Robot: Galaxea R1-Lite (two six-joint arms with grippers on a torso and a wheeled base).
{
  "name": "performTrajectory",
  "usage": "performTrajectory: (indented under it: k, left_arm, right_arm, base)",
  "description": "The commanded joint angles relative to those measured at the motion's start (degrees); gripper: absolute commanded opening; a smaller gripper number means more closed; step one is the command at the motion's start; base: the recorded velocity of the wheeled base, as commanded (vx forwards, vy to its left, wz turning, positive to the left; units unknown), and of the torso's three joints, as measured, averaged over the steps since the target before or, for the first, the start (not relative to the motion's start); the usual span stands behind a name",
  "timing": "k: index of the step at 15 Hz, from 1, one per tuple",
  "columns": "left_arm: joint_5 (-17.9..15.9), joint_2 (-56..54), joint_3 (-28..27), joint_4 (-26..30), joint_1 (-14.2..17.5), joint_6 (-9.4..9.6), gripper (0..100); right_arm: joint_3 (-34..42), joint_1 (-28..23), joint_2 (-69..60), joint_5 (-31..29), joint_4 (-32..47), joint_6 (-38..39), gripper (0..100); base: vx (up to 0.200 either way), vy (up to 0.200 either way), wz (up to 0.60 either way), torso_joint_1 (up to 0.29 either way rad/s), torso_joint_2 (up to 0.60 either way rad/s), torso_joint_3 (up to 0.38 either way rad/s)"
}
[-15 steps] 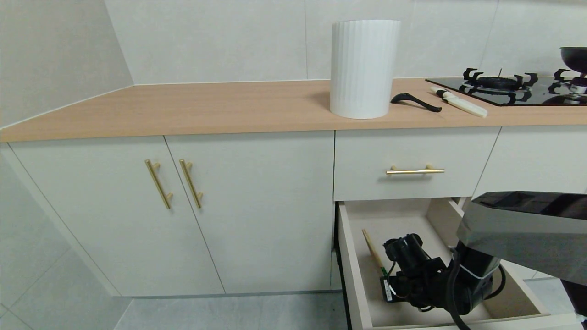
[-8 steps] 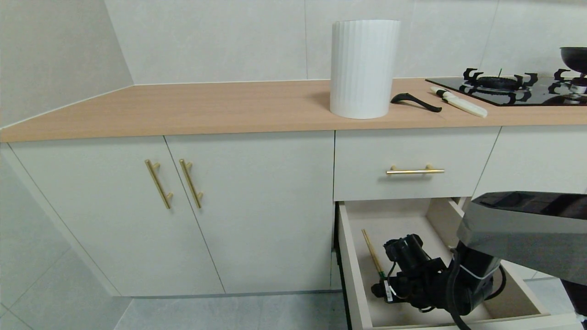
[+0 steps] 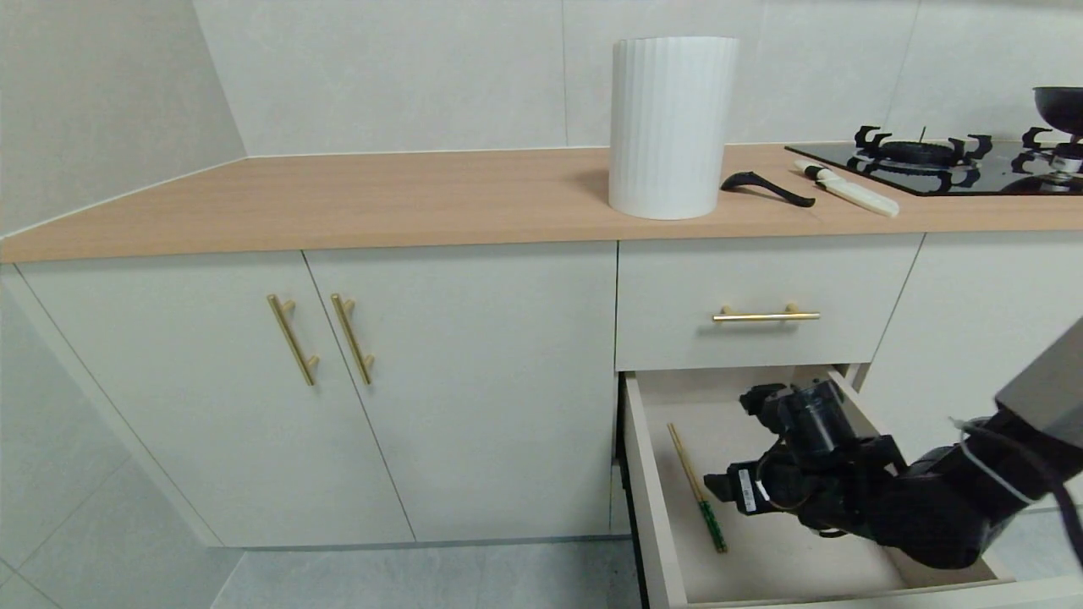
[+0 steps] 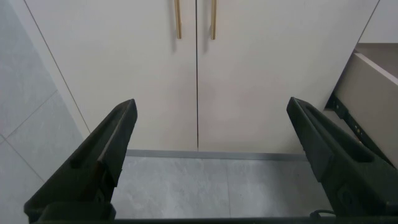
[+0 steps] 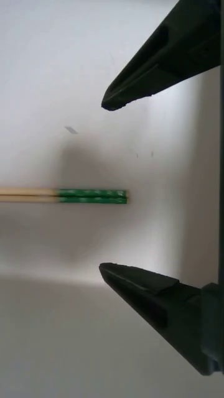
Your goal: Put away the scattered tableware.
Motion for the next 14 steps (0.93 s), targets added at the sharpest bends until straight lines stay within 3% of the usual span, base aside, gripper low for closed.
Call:
performTrajectory:
  k: [1, 8, 14]
  left_arm:
    - [0.0, 0.1, 0.0, 0.0, 0.0, -0.04, 100]
    - [0.0, 0.1, 0.0, 0.0, 0.0, -0.04, 100]
    - [0.0, 0.1, 0.0, 0.0, 0.0, -0.04, 100]
  right_arm:
    - [1.7, -3.5, -11.2, -0.2, -0.1, -3.3, 100]
    - [1.8, -10.5, -24.5, 0.2, -0.1, -8.3, 100]
    - [2.0, -10.9, -25.2, 0.2, -0.1, -9.5, 100]
  base:
    - [0.0, 0.0, 0.0, 0.0, 0.0, 0.0]
    - [0.0, 0.0, 0.0, 0.0, 0.0, 0.0]
    - [0.0, 0.0, 0.0, 0.0, 0.0, 0.0]
